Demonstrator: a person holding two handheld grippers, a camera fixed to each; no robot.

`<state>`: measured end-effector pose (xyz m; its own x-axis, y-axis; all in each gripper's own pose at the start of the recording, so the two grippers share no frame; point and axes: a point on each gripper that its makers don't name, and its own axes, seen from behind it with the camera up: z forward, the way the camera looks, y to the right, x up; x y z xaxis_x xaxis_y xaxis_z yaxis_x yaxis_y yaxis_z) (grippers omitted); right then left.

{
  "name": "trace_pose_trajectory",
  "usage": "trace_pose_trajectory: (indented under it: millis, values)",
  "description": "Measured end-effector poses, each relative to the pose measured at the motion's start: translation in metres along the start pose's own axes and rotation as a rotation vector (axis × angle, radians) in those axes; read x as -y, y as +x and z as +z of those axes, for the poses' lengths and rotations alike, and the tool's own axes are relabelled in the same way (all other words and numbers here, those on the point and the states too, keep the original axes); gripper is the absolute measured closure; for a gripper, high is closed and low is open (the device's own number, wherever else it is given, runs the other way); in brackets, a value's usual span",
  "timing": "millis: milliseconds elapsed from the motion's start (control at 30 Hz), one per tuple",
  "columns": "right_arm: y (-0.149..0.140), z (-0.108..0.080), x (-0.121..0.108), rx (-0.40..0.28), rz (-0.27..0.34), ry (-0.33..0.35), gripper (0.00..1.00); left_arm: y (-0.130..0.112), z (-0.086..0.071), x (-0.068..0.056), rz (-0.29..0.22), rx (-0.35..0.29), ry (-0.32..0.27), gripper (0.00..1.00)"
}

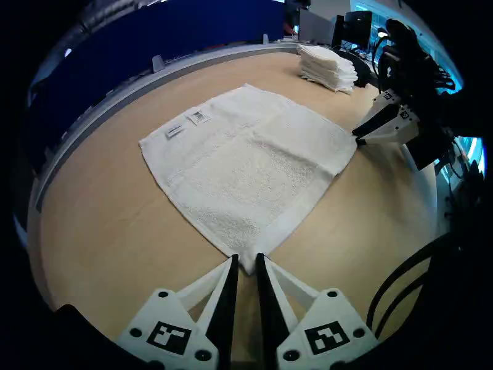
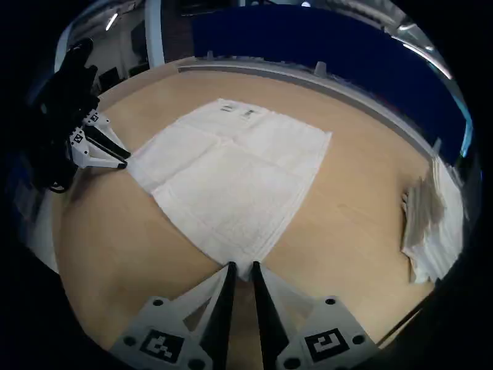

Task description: Fold towel

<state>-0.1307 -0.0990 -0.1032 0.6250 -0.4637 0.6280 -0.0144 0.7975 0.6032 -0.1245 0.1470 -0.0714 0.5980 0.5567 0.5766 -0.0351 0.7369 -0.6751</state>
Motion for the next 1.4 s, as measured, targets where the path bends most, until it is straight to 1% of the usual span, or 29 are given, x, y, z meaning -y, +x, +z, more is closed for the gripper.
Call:
trace_pose_trajectory:
  millis: [167,267,467,667,833,1133,1267,1400]
  values:
    - [0.001,-0.002,-0.005,-0.006,0.014,-0.003,0.81,-0.001,-0.002,0.004,0.005,0.003,0.013,0.90]
    - [0.007,-0.005,-0.004,-0.020,0.028,0.007,0.82,0.000,-0.002,0.006,0.010,0.007,0.021,0.91]
    - [0.015,-0.007,-0.007,-0.029,0.024,0.002,0.82,0.008,-0.005,0.008,0.008,-0.006,0.030,0.91]
    - [0.031,-0.016,-0.008,-0.061,0.026,0.001,0.82,0.019,-0.017,0.010,-0.011,-0.022,0.043,0.91]
    - [0.051,-0.034,-0.008,-0.103,0.042,-0.004,0.83,0.031,-0.034,0.011,-0.033,-0.036,0.053,0.91]
    - [0.080,-0.076,-0.004,-0.159,0.055,-0.014,0.84,0.056,-0.068,0.006,-0.067,-0.072,0.063,0.92]
    - [0.087,-0.093,0.000,-0.178,0.059,-0.010,0.84,0.064,-0.080,0.003,-0.076,-0.080,0.067,0.92]
    - [0.092,-0.105,0.005,-0.193,0.070,-0.005,0.84,0.070,-0.089,-0.004,-0.094,-0.092,0.060,0.92]
